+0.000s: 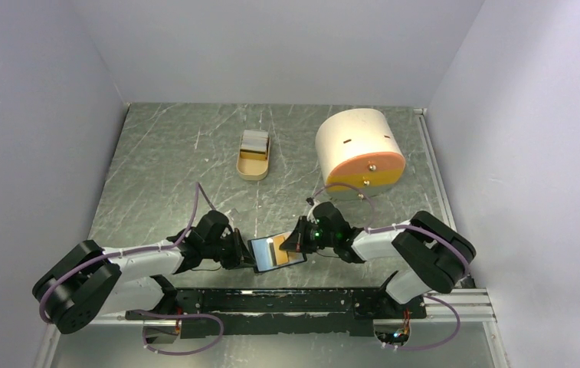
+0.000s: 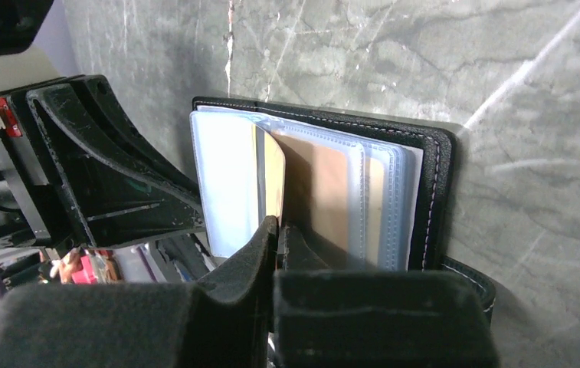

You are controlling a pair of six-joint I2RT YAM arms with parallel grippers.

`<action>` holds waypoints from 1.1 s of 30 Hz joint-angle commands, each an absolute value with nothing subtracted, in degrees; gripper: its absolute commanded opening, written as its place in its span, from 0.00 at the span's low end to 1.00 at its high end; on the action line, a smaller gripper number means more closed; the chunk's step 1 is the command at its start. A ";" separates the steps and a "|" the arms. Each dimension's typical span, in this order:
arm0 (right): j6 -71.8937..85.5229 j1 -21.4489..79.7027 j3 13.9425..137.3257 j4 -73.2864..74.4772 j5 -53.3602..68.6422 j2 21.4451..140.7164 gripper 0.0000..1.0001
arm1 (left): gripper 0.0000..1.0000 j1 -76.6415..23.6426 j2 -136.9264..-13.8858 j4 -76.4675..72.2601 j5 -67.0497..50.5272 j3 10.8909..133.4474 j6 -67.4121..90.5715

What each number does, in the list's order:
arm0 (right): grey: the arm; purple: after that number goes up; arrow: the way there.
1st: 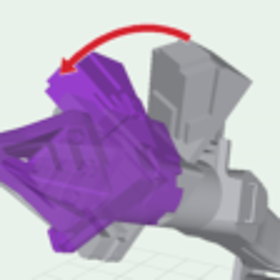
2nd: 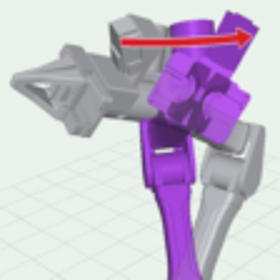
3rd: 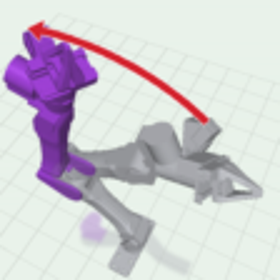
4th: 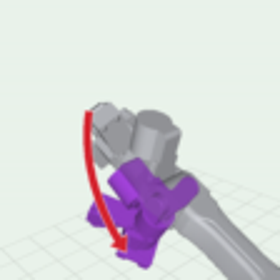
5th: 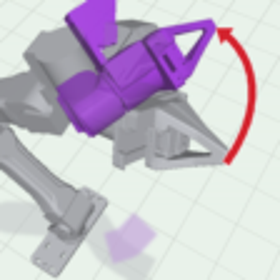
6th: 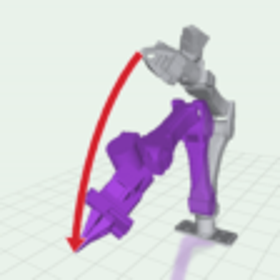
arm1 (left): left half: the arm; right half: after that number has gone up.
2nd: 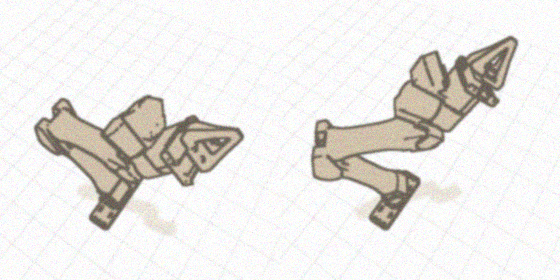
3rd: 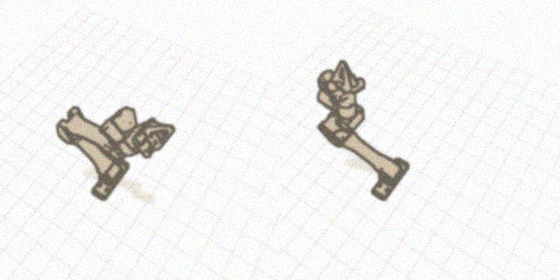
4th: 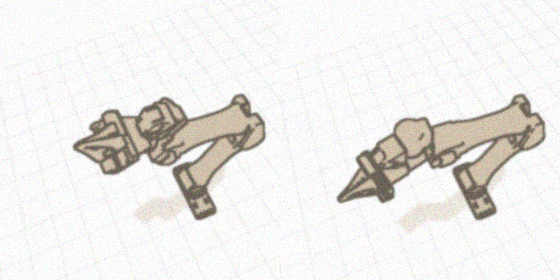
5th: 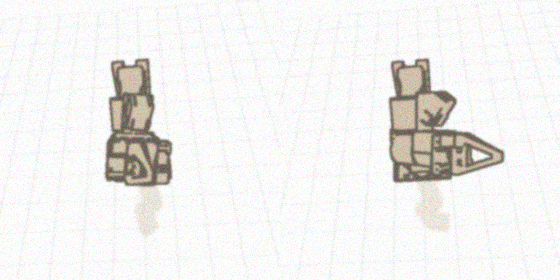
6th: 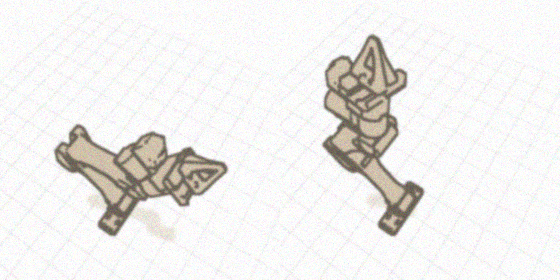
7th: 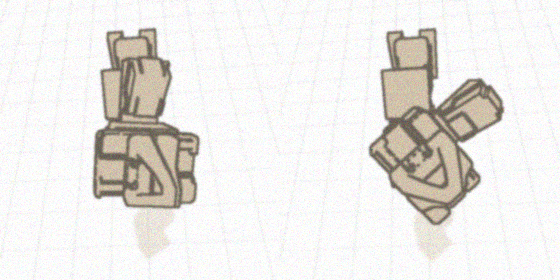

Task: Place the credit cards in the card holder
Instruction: Insert the credit card into the card holder.

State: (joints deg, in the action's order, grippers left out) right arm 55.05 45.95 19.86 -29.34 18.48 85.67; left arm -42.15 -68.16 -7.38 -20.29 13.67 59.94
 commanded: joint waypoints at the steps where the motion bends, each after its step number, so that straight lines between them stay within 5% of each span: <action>1: 49.65 45.98 21.82 -22.38 19.56 89.28 0.00 | 0.09 -42.23 -67.94 -7.53 -20.19 15.20 58.80; 8: 46.08 46.21 25.61 -16.78 17.97 89.36 0.14 | 0.09 -42.20 -67.56 -7.19 -19.97 15.26 58.76; 20: 45.00 46.14 24.48 -11.41 18.09 84.93 0.01 | 0.09 -42.26 -66.06 -2.75 -19.96 17.62 53.90; 33: 45.55 47.17 22.42 -13.10 21.41 83.47 0.01 | 0.09 -42.24 -67.55 -2.11 -27.36 18.29 48.06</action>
State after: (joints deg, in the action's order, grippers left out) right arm 46.68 46.15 23.88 -15.99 20.36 81.71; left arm -42.15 -66.24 -3.49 -24.93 16.25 50.59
